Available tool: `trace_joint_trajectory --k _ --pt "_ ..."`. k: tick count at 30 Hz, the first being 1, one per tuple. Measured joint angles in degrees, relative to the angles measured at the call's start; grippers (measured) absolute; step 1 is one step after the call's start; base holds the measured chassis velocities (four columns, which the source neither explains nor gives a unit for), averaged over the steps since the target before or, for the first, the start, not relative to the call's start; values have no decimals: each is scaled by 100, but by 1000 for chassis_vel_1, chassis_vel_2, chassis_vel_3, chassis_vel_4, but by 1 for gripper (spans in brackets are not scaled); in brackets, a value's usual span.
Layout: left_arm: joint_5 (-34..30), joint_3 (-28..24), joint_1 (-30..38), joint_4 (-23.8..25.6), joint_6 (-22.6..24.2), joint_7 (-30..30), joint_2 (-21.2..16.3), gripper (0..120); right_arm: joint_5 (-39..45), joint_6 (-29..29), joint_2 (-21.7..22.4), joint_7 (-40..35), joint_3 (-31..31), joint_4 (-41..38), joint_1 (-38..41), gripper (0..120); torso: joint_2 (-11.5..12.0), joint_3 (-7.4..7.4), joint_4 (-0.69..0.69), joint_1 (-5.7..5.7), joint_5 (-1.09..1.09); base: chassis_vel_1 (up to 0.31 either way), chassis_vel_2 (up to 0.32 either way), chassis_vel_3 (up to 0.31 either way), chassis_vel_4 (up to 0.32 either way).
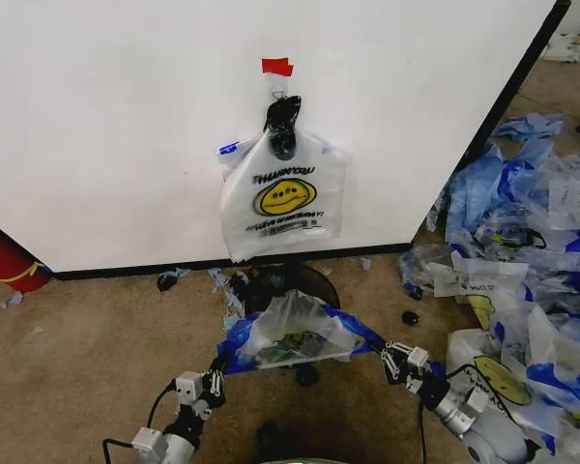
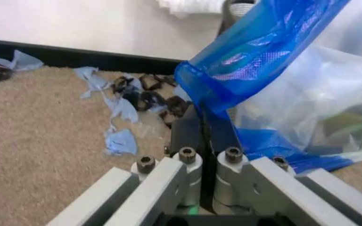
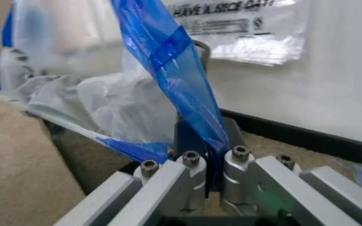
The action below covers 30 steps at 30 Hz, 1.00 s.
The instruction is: Pick up the garbage bag from the wall and place it over the trash bin.
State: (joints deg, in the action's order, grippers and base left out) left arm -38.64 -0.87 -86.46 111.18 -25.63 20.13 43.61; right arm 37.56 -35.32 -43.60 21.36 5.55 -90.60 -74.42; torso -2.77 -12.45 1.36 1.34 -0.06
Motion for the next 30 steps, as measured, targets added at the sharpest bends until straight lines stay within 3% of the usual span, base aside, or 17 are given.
trace_joint_trajectory --k 30 --pt "-276 -482 878 -744 9 -19 197 0 330 337 -148 208 -277 440 695 0 -1 0 0 0 1 0 0 0 0"
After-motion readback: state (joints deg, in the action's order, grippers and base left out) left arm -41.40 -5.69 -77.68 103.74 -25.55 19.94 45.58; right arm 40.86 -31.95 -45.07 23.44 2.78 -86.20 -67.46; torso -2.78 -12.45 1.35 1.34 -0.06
